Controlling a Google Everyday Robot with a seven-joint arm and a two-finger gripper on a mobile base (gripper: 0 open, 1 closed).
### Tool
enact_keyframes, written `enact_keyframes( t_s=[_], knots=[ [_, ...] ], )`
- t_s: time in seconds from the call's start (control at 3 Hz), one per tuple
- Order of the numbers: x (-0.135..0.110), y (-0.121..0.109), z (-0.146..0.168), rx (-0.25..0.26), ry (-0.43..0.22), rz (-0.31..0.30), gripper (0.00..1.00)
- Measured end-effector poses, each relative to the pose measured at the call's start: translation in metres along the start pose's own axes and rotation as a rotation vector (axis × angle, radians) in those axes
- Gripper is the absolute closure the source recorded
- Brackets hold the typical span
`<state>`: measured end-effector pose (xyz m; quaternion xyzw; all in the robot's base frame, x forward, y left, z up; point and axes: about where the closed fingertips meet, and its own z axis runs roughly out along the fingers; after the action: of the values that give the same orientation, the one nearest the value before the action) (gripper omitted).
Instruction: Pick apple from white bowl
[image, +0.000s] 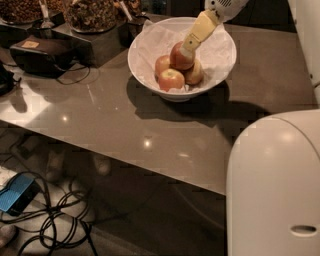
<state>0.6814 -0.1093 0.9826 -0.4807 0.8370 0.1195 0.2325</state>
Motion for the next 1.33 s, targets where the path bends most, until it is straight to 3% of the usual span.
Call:
enact_keyframes(
  t_s=[1.33],
  knots=[
    [0.004, -0.012, 0.047, -0.051, 0.042, 0.015, 0.11]
  ],
)
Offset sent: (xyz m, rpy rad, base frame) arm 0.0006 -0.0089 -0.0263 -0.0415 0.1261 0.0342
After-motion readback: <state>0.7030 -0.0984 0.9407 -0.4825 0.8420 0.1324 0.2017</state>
